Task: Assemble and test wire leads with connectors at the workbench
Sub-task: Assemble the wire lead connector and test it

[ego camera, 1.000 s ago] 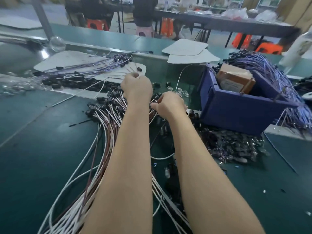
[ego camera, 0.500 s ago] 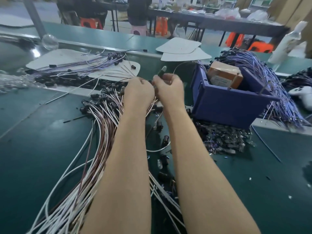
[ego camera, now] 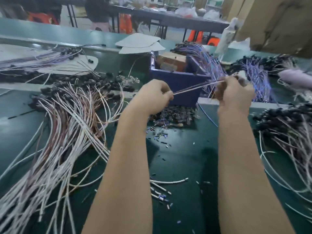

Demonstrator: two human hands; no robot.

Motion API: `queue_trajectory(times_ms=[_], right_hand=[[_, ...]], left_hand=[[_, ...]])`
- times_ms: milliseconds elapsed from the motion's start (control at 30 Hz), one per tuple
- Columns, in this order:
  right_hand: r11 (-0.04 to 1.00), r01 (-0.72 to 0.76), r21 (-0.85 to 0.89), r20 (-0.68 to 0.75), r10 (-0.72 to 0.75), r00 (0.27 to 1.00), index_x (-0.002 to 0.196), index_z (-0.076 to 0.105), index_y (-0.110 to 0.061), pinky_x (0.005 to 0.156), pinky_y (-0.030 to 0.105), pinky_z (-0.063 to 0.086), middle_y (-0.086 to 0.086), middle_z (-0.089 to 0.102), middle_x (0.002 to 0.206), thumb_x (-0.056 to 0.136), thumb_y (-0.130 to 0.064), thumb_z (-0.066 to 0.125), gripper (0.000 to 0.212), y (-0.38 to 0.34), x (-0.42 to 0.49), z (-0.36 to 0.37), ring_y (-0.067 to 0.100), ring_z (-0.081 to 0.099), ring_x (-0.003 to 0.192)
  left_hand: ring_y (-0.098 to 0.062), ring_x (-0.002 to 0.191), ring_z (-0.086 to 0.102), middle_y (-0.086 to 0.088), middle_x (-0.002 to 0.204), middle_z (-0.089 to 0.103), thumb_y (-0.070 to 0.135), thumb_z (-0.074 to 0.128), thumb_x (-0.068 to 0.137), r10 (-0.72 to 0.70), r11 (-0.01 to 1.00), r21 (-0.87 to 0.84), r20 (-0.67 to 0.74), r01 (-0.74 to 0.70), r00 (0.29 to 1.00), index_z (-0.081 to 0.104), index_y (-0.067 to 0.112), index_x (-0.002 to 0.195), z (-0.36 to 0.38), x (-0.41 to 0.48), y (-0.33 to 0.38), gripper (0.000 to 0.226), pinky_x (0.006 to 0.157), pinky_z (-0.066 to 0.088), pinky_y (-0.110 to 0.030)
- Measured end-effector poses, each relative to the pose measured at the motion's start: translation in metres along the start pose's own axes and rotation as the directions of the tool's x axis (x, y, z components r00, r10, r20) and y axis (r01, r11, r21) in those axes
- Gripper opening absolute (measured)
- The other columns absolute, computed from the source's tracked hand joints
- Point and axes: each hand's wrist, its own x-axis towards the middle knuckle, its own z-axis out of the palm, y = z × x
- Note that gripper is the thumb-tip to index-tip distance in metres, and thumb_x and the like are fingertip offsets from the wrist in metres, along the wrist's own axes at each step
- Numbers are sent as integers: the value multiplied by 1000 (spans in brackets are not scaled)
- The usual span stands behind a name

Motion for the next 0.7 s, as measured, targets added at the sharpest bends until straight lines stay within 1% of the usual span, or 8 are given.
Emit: queue_trajectory(times_ms=[100,133,200,233,300,400,567,700], right_hand=[[782,227,-580,18,-267,964,143,29,-2,109,33,26,17,38,144,89,-12,55,61,14,4,-27,28,38,131],[640,329,-694,100,-368,925,143,32,-4,113,33,20,17,35,147,90,-15,54,59,15,-1,-30,27,32,136],[489,537,-688,373,-396,839,126,56,-6,103,30,31,14,55,131,93,-18,52,36,14,-6,-25,26,48,123],[480,595,-644,504,-319,803,109,66,-7,92,30,37,13,65,113,95,-20,50,25,13,-10,-20,26,56,108],[497,631,-596,679,-107,726,77,67,-8,75,34,41,11,67,84,99,-28,44,38,14,-15,-11,27,59,85],[497,621,-607,691,-56,720,64,60,-7,60,32,33,6,59,64,99,-36,44,49,16,-13,-12,19,52,62],[566,491,-662,451,-222,864,64,54,-7,58,31,20,2,47,59,99,-37,45,47,15,4,-29,22,42,63],[618,569,-542,699,-44,714,82,68,-19,58,31,32,-3,48,59,100,-34,42,34,15,-7,-20,11,44,56]], left_hand=[[-14,68,52,3,75,57,23,51,97,15,995,102,39,-19,999,63,21,90,20,0,13,13,70,36,-24],[-15,71,52,2,77,58,23,52,97,23,992,121,57,-30,998,65,20,94,24,0,18,13,71,36,-23],[-16,73,53,2,75,58,22,52,96,65,989,129,67,-73,996,65,21,94,29,-1,26,13,69,37,-22],[-15,71,53,2,73,59,21,53,95,96,988,119,55,-102,994,64,21,90,29,-2,29,12,66,38,-21],[-16,72,56,-1,77,63,16,52,93,148,985,91,1,-148,989,64,19,85,27,-3,32,15,63,38,-22],[-16,79,57,-1,84,64,21,56,93,108,992,71,-97,-102,989,69,16,93,20,-5,24,14,71,40,-22],[-17,74,52,1,77,58,25,55,94,-54,997,43,-111,59,992,69,17,98,3,-7,-2,17,72,38,-25],[-23,88,57,0,84,59,25,53,96,-80,994,53,-209,93,975,65,22,93,13,-2,8,13,78,41,-29]])
